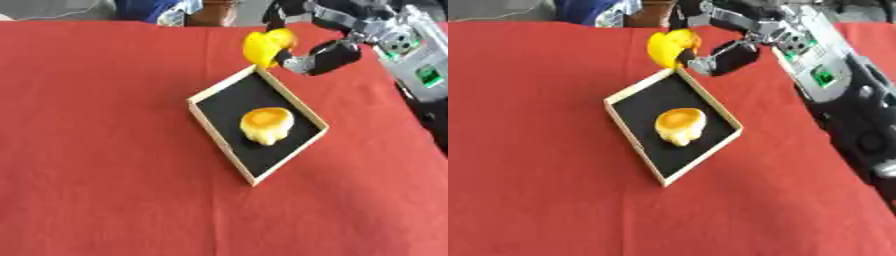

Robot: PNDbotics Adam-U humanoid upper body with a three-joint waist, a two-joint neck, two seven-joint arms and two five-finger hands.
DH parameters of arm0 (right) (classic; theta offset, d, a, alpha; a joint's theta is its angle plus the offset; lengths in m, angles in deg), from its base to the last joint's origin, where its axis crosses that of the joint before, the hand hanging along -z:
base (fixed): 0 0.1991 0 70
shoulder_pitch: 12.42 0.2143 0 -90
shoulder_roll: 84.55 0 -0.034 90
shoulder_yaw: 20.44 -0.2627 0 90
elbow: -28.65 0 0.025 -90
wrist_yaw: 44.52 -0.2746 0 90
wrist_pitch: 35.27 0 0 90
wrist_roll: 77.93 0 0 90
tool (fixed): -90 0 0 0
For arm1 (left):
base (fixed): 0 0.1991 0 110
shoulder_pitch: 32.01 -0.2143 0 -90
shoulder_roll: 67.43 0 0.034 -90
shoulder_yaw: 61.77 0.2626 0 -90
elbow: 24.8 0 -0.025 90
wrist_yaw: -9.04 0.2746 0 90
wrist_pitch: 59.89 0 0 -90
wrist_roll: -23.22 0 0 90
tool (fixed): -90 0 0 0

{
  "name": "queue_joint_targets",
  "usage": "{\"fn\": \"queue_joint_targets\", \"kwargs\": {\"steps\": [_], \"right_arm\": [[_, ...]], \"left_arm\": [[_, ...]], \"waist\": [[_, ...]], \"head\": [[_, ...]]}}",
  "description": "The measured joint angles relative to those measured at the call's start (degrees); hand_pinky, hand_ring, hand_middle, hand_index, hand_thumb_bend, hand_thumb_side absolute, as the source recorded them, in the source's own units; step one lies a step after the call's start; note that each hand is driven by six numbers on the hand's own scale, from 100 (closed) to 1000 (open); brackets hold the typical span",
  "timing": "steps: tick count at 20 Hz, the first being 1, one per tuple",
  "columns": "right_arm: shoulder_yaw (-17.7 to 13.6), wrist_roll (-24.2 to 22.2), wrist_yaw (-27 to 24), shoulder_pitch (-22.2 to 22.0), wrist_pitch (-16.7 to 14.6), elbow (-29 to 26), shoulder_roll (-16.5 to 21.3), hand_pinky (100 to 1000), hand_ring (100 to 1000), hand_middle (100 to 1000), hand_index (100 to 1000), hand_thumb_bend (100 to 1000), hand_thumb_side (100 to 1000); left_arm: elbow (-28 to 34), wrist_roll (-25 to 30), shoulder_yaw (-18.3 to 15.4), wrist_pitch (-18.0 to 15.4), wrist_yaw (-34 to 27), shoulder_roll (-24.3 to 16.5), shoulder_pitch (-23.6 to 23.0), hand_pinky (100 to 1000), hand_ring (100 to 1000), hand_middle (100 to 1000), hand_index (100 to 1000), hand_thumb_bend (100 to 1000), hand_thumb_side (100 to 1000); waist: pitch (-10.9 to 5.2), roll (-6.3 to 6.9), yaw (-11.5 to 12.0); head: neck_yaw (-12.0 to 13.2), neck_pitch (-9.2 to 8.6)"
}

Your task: Pick up objects on the table and place them in the box.

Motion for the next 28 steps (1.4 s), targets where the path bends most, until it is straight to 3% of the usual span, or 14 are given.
{"fn": "queue_joint_targets", "kwargs": {"steps": [7, 14, 18, 22, 23, 25, 26, 27, 28], "right_arm": [[-1.21, 5.19, 8.64, -5.16, -0.51, 3.69, -2.6, 777, 746, 428, 624, 100, 100], [-1.09, 8.32, 15.42, -6.88, -2.65, 6.68, -5.05, 780, 757, 464, 652, 100, 100], [-0.93, 9.15, 18.54, -7.41, -3.66, 8.31, -6.12, 800, 823, 639, 781, 100, 100], [-0.74, 8.26, 20.34, -8.02, -5.91, 8.72, -6.23, 860, 978, 830, 914, 113, 108], [-0.9, 8.11, 20.72, -8.2, -6.39, 8.51, -6.21, 872, 996, 867, 940, 142, 192], [-1.64, 8.17, 21.46, -8.78, -7.01, 7.74, -5.93, 885, 1000, 882, 952, 149, 283], [-2.16, 8.4, 21.6, -9.05, -7.15, 7.28, -5.73, 887, 1000, 884, 956, 100, 373], [-2.77, 8.8, 21.6, -9.31, -7.08, 6.65, -5.42, 888, 1000, 885, 959, 154, 314], [-3.43, 9.36, 21.5, -9.4, -6.87, 5.89, -5.09, 889, 1000, 886, 960, 154, 324]], "left_arm": [[0.0, 0.31, 0.26, 0.04, -0.2, 0.06, 0.16, 876, 841, 666, 788, 100, 674], [0.0, 0.74, 0.54, 0.24, -0.54, 0.54, 0.22, 876, 841, 665, 787, 100, 676], [0.0, 0.9, 0.55, 0.18, -0.58, 0.56, 0.25, 876, 841, 665, 787, 100, 677], [0.0, 0.99, 0.55, 0.25, -0.71, 0.56, 0.28, 876, 841, 664, 787, 100, 677], [0.0, 1.0, 0.55, 0.26, -0.74, 0.56, 0.28, 876, 841, 664, 787, 100, 678], [0.0, 1.0, 0.55, 0.26, -0.8, 0.57, 0.28, 876, 841, 664, 787, 100, 678], [0.0, 1.0, 0.55, 0.27, -0.81, 0.57, 0.28, 876, 841, 664, 787, 100, 679], [0.0, 1.0, 0.55, 0.27, -0.81, 0.57, 0.28, 876, 841, 664, 787, 100, 678], [0.0, 1.0, 0.55, 0.27, -0.81, 0.57, 0.28, 876, 841, 664, 787, 100, 678]], "waist": [[-0.04, 0.04, -0.02], [-0.03, 0.07, -0.02], [0.06, 0.07, 0.05], [0.34, 0.01, 0.12], [0.37, -0.01, 0.09], [0.51, -0.04, -0.12], [0.6, -0.04, -0.18], [0.68, -0.04, -0.19], [0.69, -0.05, -0.24]], "head": [[-0.28, 0.18], [-0.47, 0.18], [-0.49, 0.16], [-0.44, 0.15], [-0.41, 0.15], [-0.34, 0.15], [-0.27, 0.15], [-0.15, 0.15], [0.02, 0.15]]}}
